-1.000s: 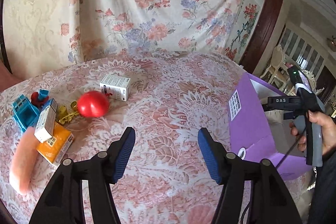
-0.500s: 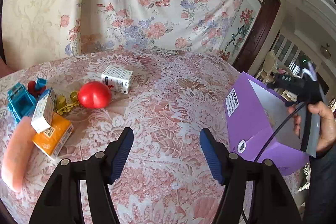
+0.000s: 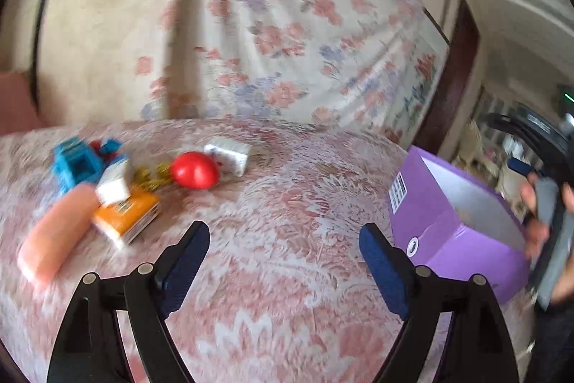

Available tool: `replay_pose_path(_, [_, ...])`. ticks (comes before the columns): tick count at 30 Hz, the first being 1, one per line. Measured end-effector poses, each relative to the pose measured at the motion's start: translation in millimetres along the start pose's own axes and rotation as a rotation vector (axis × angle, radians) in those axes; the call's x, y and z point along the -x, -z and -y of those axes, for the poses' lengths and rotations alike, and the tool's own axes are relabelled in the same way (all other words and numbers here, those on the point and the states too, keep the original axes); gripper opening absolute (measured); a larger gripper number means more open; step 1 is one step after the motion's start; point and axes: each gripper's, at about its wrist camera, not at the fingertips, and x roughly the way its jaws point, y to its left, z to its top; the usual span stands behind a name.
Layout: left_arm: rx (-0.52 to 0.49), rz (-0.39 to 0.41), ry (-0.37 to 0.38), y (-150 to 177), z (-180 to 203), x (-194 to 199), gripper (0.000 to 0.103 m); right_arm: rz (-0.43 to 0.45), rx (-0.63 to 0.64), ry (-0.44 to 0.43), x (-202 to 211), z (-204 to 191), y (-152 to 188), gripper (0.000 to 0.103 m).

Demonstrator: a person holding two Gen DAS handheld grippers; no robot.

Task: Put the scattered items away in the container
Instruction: 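Withdraw both tools from the purple box back over the table, then grasp the white-blue ointment box with the left tool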

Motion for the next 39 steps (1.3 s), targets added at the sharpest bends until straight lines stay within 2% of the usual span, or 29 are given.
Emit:
replay_pose_path(4, [-0.018,0.078,-0.137,20.7,-11.3,37.7,0.084,0.08,0.124,-0.036,37.5,-41.0,48.7,0.102])
replay_pose_path(6, [-0.015,0.079,-0.19,29.9,-20.9,50.6,0.084,0.05,0.191,-0.068,40.6,-62.5,81.4,0.102])
replay_pose_path(10, [0.017,0.045,-0.252,44.2,-43.3,66.7,0.083,-0.146,0.195,-0.222,22.8,-86.9,125.4,0.102])
replay_pose_path(14, [0.042,-0.002,-0.308,57.4,-65.9,69.5,0.083,-0.261,0.312,-0.265,1.4,-115.0,164.2,0.102])
replay_pose_path(17, [0.071,-0.044,-0.343,66.5,-81.6,66.0,0.083,-0.333,0.337,-0.28,-12.5,-121.0,179.5,0.102])
replay_pose_path(19, [0.094,-0.074,-0.369,71.4,-90.8,62.2,0.083,-0.395,0.342,-0.278,-25.6,-125.2,185.0,0.102])
replay_pose_path(21, [0.116,-0.101,-0.36,75.2,-98.1,58.1,0.082,-0.432,0.357,-0.281,-23.8,-126.2,190.2,0.102])
replay_pose_path(22, [0.118,-0.118,-0.353,76.2,-100.2,54.8,0.077,-0.449,0.365,-0.283,-23.0,-126.8,192.6,0.102])
replay_pose_path(25, [0.11,-0.129,-0.353,76.3,-101.4,50.3,0.069,-0.453,0.391,-0.297,-29.0,-134.8,187.9,0.102])
replay_pose_path(27, [0.106,-0.137,-0.343,74.4,-101.3,45.9,0.065,-0.438,0.396,-0.316,-36.8,-141.9,182.3,0.102])
replay_pose_path(30, [0.11,-0.142,-0.337,65.3,-102.8,39.2,0.065,-0.379,0.395,-0.349,-51.3,-155.6,171.5,0.102])
replay_pose_path(36, [0.119,-0.073,-0.36,28.9,-122.2,33.2,0.065,-0.338,0.407,-0.436,-93.8,-184.2,160.4,0.102])
replay_pose_path(39, [0.131,-0.045,-0.381,11.3,-139.1,28.3,0.065,-0.299,0.391,-0.448,-106.3,-192.4,156.0,0.102])
